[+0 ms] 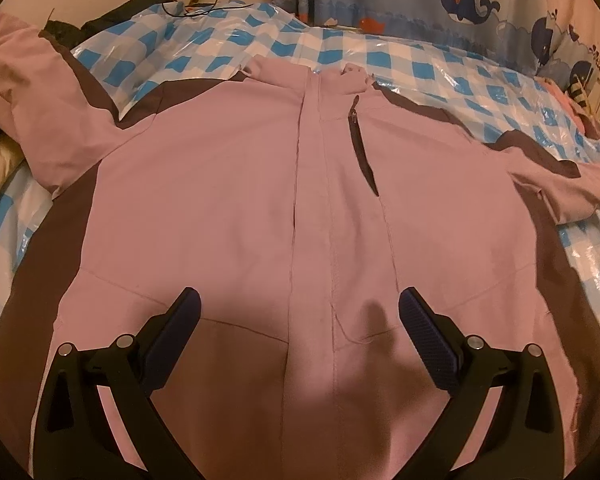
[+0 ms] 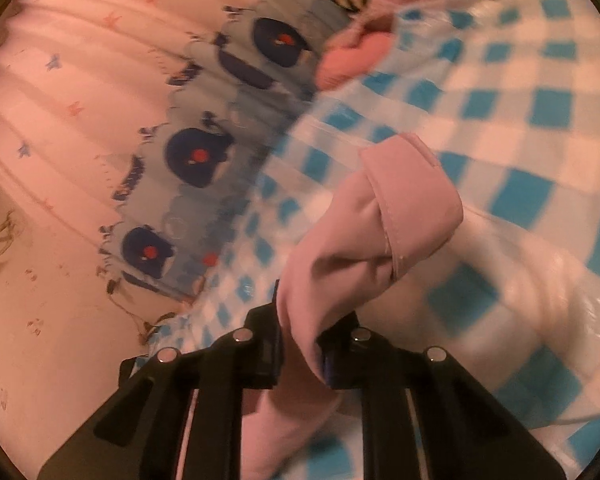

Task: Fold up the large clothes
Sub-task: 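Grasp the cuff of the sleeve with the right gripper, then lift the sleeve with the right gripper and lay it across the jacket body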

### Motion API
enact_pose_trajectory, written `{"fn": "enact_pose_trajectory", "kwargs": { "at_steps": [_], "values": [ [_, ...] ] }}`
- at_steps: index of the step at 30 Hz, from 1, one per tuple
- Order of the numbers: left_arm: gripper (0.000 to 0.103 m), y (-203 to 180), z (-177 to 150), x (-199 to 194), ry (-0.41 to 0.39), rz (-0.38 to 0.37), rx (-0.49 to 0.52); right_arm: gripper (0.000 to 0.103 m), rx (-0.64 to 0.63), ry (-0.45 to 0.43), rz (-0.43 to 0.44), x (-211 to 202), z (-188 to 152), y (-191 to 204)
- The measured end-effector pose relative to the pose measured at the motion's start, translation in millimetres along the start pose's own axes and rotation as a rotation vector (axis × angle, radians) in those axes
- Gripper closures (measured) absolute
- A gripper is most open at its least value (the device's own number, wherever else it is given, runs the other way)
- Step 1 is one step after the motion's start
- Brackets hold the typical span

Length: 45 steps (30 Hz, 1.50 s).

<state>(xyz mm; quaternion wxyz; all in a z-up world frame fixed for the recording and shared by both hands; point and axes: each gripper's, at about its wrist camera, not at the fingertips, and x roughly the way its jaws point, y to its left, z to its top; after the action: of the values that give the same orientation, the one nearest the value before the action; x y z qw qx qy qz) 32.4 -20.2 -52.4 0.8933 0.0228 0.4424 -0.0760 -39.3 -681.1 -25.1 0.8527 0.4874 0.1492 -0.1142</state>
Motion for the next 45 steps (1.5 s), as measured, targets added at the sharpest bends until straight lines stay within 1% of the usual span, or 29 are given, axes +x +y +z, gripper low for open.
{"fn": "enact_pose_trajectory", "kwargs": {
  "at_steps": [5, 6, 9, 14, 18, 20, 21, 24, 28, 30, 33, 36, 39, 40, 43, 45],
  "values": [
    [0.008, 4.9, 3.2, -7.9, -0.009, -0.033, -0.031, 0.088, -0.086, -0.005, 0.096, 2.1, -0.9, 75.0],
    [0.008, 5.7, 3.3, -9.0, -0.010, -0.038, -0.036, 0.088, -0.110, 0.003, 0.120, 5.4, -4.3, 95.6],
    [0.008, 10.9, 5.6, -15.8, -0.017, -0.050, -0.053, 0.088, -0.163, 0.025, 0.180, 13.0, -18.0, 143.8],
    [0.008, 29.7, 8.0, -29.7, -0.034, -0.082, -0.106, 0.088, -0.263, 0.074, 0.290, 29.2, -53.6, 239.0],
    [0.008, 46.6, 9.0, -40.2, -0.049, -0.095, -0.141, 0.088, -0.335, 0.123, 0.364, 41.0, -91.9, 306.0],
    [0.008, 59.2, 10.1, -45.5, -0.054, -0.100, -0.165, 0.088, -0.376, 0.163, 0.403, 51.1, -122.3, 342.6],
    [0.008, 64.6, 11.2, -47.4, -0.055, -0.099, -0.175, 0.088, -0.388, 0.174, 0.413, 52.6, -133.1, 353.2],
    [0.008, 84.2, 12.1, -54.5, -0.063, -0.095, -0.208, 0.088, -0.435, 0.238, 0.455, 66.9, -186.4, 389.6],
    [0.008, 114.5, 11.1, -63.8, -0.080, -0.078, -0.261, 0.088, -0.468, 0.328, 0.467, 92.4, -251.2, 410.3],
    [0.008, 127.9, 10.5, -66.7, -0.084, -0.075, -0.286, 0.088, -0.485, 0.381, 0.462, 106.9, -289.8, 414.5],
    [0.008, 147.4, 8.5, -71.5, -0.089, -0.074, -0.324, 0.088, -0.510, 0.434, 0.447, 120.0, -333.0, 412.3],
    [0.008, 161.1, 6.6, -73.8, -0.090, -0.070, -0.344, 0.088, -0.560, 0.490, 0.410, 138.8, -381.0, 410.2],
    [0.008, 173.7, 4.1, -77.9, -0.094, -0.069, -0.360, 0.088, -0.603, 0.533, 0.373, 150.7, -423.6, 402.4],
    [0.008, 176.2, 2.7, -79.1, -0.095, -0.069, -0.363, 0.088, -0.619, 0.543, 0.359, 155.9, -432.8, 400.0],
    [0.008, 187.5, 1.3, -81.6, -0.098, -0.068, -0.377, 0.088, -0.671, 0.595, 0.307, 172.0, -473.1, 390.2],
    [0.008, 194.5, 0.4, -83.0, -0.099, -0.068, -0.389, 0.086, -0.742, 0.638, 0.254, 180.7, -504.2, 381.3]
  ]
}}
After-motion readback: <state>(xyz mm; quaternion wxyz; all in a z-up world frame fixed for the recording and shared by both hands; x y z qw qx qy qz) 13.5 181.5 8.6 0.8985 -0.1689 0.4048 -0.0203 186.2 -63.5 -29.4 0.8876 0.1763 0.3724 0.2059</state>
